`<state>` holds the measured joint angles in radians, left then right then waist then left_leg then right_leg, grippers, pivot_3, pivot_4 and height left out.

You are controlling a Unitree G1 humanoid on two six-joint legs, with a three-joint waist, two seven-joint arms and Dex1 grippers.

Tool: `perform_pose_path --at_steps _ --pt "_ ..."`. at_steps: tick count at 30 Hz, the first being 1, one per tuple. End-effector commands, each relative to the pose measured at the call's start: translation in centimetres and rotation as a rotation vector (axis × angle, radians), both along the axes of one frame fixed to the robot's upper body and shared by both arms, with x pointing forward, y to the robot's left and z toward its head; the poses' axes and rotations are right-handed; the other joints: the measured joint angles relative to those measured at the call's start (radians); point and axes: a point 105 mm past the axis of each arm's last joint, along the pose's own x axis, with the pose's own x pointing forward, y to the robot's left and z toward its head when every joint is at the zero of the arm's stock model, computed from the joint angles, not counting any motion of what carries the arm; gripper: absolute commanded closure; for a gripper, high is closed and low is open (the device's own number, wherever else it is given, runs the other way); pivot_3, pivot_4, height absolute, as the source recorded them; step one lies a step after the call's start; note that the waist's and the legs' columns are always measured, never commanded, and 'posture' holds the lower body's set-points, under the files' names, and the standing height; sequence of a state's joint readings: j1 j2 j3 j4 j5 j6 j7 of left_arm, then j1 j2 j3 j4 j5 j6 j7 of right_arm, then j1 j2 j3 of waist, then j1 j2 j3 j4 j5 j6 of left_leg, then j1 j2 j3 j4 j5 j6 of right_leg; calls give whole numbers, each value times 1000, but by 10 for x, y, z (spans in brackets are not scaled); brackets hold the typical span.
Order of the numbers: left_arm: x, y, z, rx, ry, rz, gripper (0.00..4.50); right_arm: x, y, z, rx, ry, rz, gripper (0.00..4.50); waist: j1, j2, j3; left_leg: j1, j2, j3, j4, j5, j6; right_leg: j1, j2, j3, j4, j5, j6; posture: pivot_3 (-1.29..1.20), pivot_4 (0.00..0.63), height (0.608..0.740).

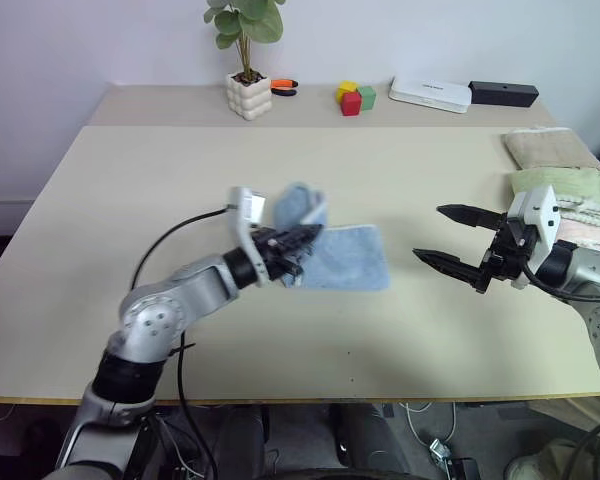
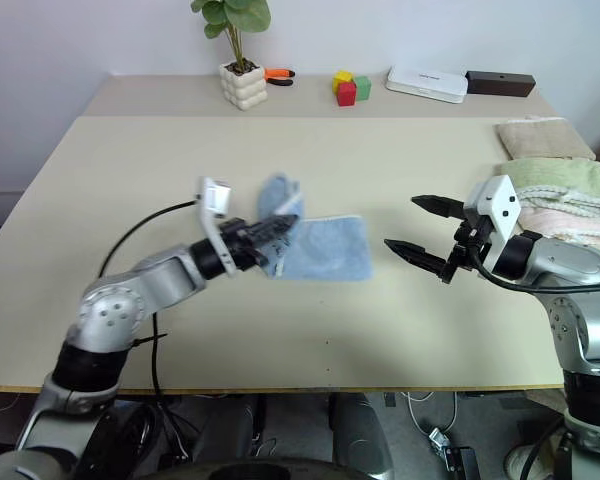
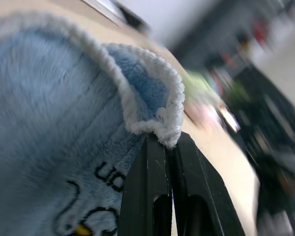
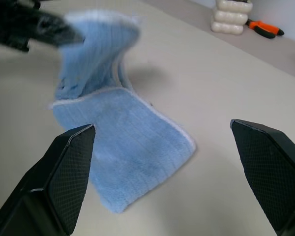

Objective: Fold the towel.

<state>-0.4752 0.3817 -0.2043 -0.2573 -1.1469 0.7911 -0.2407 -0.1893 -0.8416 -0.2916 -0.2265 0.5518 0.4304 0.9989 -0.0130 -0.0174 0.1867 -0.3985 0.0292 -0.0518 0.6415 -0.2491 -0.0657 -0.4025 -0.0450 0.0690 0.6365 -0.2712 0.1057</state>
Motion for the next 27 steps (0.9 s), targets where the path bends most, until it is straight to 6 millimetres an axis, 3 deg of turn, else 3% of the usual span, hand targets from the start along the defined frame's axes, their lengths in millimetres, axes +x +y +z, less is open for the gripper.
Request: perform_pose_path --at_steps 1,7,10,13,20,23,27 --pt "0 -28 1 7 -67 -116 4413 0 -14 18 -37 -69 -50 0 0 0 0 -1 0 0 0 0 0 0 0 0 -1 0 0 0 150 740" --pt "4 -67 -17 64 -114 -197 4413 -5 -22 23 -46 -88 -104 0 0 0 0 -6 -1 -2 0 0 0 -2 0 0 -3 2 3 0 150 740" --pt "6 -78 -32 90 -81 -204 4413 -5 -23 25 -46 -99 -121 0 -1 0 0 -6 -1 -2 0 0 1 -3 0 0 -3 3 5 0 150 740" --pt "11 -82 -55 179 -58 -178 3610 -5 -23 25 -43 -106 -134 0 0 0 0 -6 -1 -3 1 0 1 -3 0 0 -3 3 6 0 150 740" --pt "-2 -85 -51 161 -85 -263 195 -1 -16 25 -27 -114 -131 0 -1 0 0 -7 -1 -3 1 0 1 -3 0 0 -3 3 6 0 150 740" --pt "-7 -81 -37 116 -131 -308 85 3 -12 25 -22 -119 -121 0 -3 1 0 -7 -1 -3 1 0 1 -3 0 0 -3 3 6 0 150 740" --pt "-23 -56 -13 35 -123 -454 85 10 -5 27 9 -131 -104 0 -5 2 0 -7 -1 -3 1 0 1 -4 1 0 -3 3 6 0 150 740"
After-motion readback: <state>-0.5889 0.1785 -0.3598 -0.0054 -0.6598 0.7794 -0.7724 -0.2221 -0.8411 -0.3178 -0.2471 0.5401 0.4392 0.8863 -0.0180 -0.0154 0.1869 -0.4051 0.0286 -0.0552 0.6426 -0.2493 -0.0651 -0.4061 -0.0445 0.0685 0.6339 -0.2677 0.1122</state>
